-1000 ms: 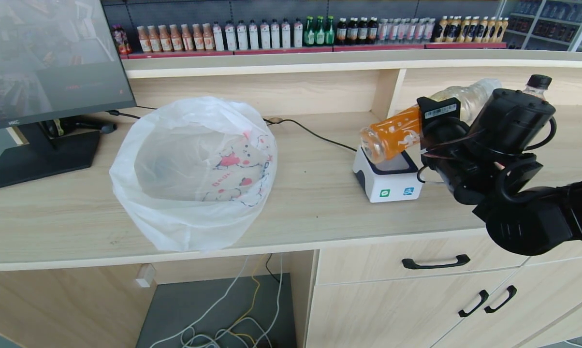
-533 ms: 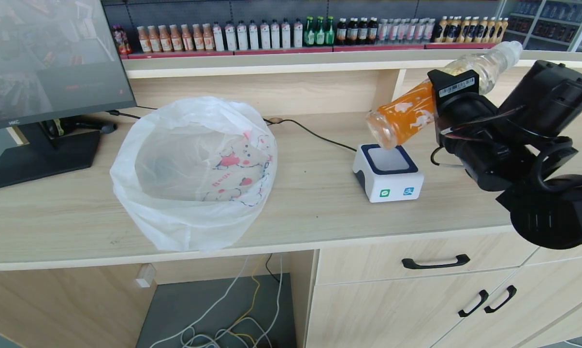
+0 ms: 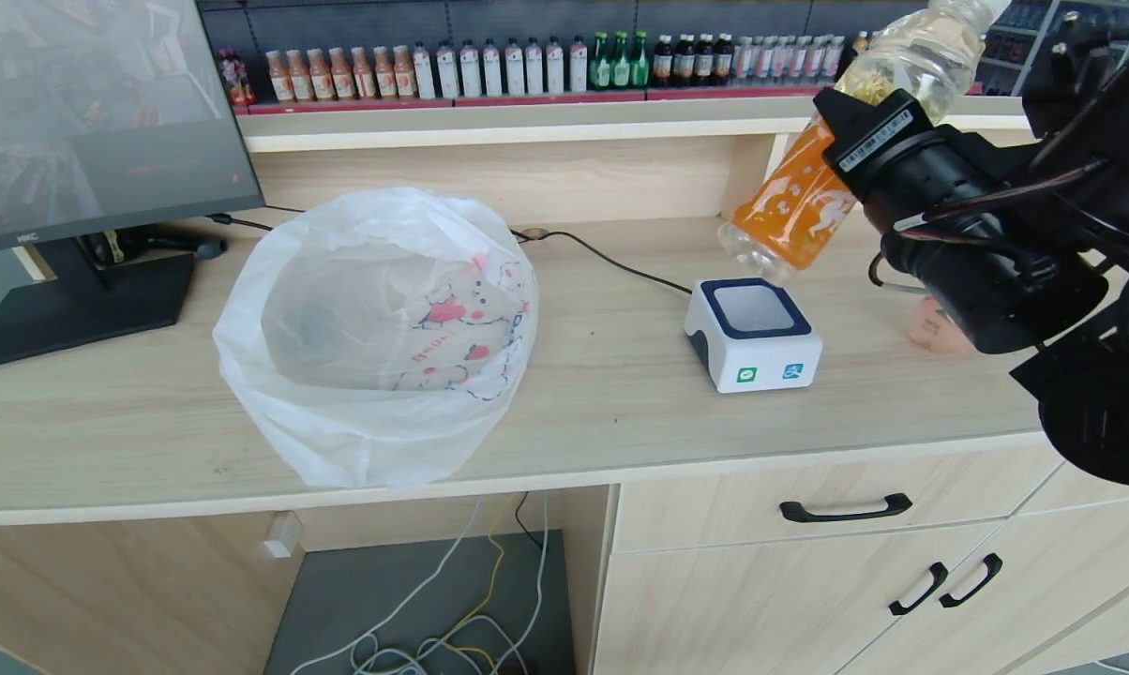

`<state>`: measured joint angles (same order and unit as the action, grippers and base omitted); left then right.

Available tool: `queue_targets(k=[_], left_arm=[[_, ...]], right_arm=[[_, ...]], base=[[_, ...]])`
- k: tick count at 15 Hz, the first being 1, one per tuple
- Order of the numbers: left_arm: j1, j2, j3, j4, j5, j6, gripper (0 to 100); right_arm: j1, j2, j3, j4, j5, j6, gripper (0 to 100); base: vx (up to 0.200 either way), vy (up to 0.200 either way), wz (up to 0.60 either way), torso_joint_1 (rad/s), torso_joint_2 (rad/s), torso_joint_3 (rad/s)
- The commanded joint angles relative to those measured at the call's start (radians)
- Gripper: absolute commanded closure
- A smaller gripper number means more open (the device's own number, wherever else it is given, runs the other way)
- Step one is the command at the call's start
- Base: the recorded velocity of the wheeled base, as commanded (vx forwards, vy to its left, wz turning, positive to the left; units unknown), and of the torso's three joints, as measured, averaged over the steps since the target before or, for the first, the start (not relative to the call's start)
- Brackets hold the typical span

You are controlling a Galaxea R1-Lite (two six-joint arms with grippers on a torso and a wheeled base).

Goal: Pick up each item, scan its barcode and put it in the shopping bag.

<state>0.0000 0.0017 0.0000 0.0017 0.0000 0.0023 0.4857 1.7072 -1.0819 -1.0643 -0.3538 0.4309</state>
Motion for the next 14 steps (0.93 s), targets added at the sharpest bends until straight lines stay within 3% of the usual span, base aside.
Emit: queue_targets(k=[1, 5, 7, 9, 14], left_arm=[[0.000, 0.000, 0.000, 0.000, 0.000, -0.001, 0], [0.000, 0.000, 0.000, 0.000, 0.000, -0.001, 0], [0.000, 0.000, 0.000, 0.000, 0.000, -0.001, 0], [0.000, 0.000, 0.000, 0.000, 0.000, -0.002, 0], [0.000, 0.000, 0.000, 0.000, 0.000, -0.002, 0]], right_arm=[[0.020, -0.018, 0.000, -0.002, 0.001, -0.073, 100], [0.022, -0.041, 0.010, -0.006, 0.047, -0.350, 100], [0.013, -0.052, 0.050, -0.056, 0.153, -0.481, 100], [-0.012, -0.047, 0.117, -0.171, 0.191, -0.554, 100], [-0.038, -0.037, 0.286, -0.378, 0.194, -0.567, 100]], base=[[0.000, 0.000, 0.00, 0.000, 0.00, 0.000], [0.000, 0.000, 0.00, 0.000, 0.00, 0.000], [0.000, 0.000, 0.00, 0.000, 0.00, 0.000], [0.000, 0.000, 0.00, 0.000, 0.00, 0.000], [0.000, 0.000, 0.00, 0.000, 0.00, 0.000]])
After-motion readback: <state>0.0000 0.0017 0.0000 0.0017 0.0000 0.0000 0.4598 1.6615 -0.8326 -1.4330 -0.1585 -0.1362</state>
